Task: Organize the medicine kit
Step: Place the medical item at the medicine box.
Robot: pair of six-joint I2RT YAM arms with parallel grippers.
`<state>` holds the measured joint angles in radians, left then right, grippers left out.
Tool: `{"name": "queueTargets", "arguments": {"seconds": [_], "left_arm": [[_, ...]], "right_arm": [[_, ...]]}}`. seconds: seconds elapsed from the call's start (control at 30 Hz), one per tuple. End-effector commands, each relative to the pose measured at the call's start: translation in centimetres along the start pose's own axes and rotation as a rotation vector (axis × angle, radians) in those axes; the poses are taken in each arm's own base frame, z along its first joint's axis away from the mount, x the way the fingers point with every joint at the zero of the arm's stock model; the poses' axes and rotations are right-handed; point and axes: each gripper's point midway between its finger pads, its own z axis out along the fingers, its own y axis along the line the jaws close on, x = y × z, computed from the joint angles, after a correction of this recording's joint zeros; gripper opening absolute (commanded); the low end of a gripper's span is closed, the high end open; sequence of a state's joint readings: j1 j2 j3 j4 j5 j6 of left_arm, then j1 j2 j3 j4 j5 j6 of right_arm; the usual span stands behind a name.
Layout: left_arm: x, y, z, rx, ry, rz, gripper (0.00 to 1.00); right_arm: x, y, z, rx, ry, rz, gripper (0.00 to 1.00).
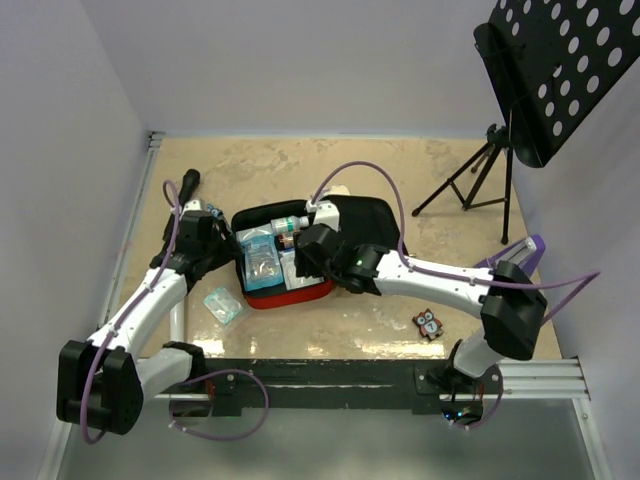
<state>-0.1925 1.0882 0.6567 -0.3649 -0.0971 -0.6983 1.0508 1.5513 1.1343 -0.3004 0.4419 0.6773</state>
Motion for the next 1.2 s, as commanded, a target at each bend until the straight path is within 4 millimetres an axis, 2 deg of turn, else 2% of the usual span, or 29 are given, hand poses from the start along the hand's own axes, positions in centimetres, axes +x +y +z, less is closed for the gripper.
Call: {"name": "queueTargets", "arguments": {"seconds": [0.0,0.23,0.4,0.53,0.7,0.9,1.07,1.17], "left_arm": [[-0.6,-0.4,0.0,0.014,-0.028,-0.019,0.68],[-0.6,-0.2,0.2,0.0,-0.025,-0.016,0.69],[-0.7,-0.2,0.2,0.001,-0.029,-0.016,0.69],[-0.6,-0.2,0.3,0.001,-0.024,-0.019,0.68],[-0.4,-0.2,0.3,0.002,-0.02,-0.02,0.68],[-0.5,-0.1,0.3,-0.004,-0.02,-0.017,0.68],[-0.5,0.0,0.3,-0.008,-0.022,-0.017,0.68],[-0.5,0.1,0.2,-0.016,-0.022,-0.016,0.68]], "right_arm": [[-1.9,1.6,1.5,-0.014,-0.057,0.021,0.45],[1.1,1.5,4.3,0.012,0.017,-0.023,0.45],[2.0,1.2,4.2,0.015,0.047,-0.014,0.46],[2.5,1.3,3.4,0.004,0.059,-0.011,0.5],[2.5,2.0,2.1,-0.024,0.054,-0.013,0.58],[2.2,2.5,1.3,-0.036,0.049,-0.015,0.74],[1.3,2.5,0.6,-0.038,0.035,-0.011,0.79],[0.0,1.8,-0.4,-0.01,-0.009,0.01,0.79]]}}
